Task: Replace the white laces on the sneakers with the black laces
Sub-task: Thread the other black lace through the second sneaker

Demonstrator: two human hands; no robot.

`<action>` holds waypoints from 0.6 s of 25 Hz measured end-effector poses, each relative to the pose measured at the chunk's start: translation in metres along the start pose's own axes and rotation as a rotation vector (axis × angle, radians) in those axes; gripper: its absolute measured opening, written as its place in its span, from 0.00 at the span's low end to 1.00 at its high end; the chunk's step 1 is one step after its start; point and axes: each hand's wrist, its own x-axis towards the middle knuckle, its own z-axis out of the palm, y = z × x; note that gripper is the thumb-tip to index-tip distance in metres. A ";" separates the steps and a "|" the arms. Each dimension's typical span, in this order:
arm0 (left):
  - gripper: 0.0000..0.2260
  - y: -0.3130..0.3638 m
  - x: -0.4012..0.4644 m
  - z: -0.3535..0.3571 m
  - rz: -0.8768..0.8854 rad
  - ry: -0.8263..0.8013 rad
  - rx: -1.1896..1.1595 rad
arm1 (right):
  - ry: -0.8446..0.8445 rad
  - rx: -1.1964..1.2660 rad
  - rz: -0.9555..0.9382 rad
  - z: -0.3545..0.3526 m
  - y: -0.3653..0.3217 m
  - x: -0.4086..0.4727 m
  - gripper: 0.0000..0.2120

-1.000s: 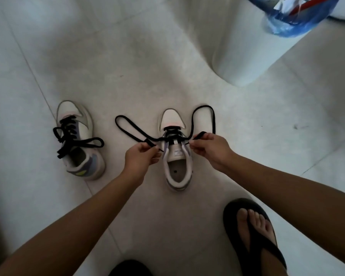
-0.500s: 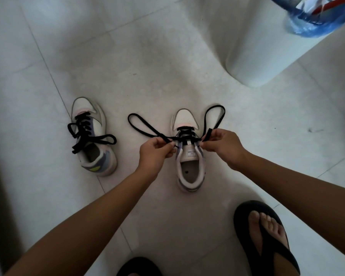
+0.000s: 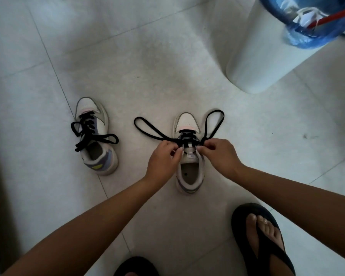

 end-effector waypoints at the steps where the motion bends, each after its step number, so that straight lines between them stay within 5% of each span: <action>1: 0.09 0.000 -0.006 0.003 0.051 0.002 0.061 | -0.006 -0.056 -0.053 0.003 -0.001 -0.005 0.10; 4: 0.11 0.000 -0.015 0.010 0.127 0.005 0.246 | -0.029 -0.177 -0.185 0.010 -0.002 -0.012 0.10; 8: 0.09 0.002 -0.008 0.011 -0.068 -0.048 0.019 | -0.071 -0.397 -0.348 0.007 -0.001 -0.012 0.18; 15: 0.12 0.007 -0.001 0.004 -0.144 -0.085 -0.142 | -0.170 -1.020 -0.462 0.012 -0.021 0.009 0.10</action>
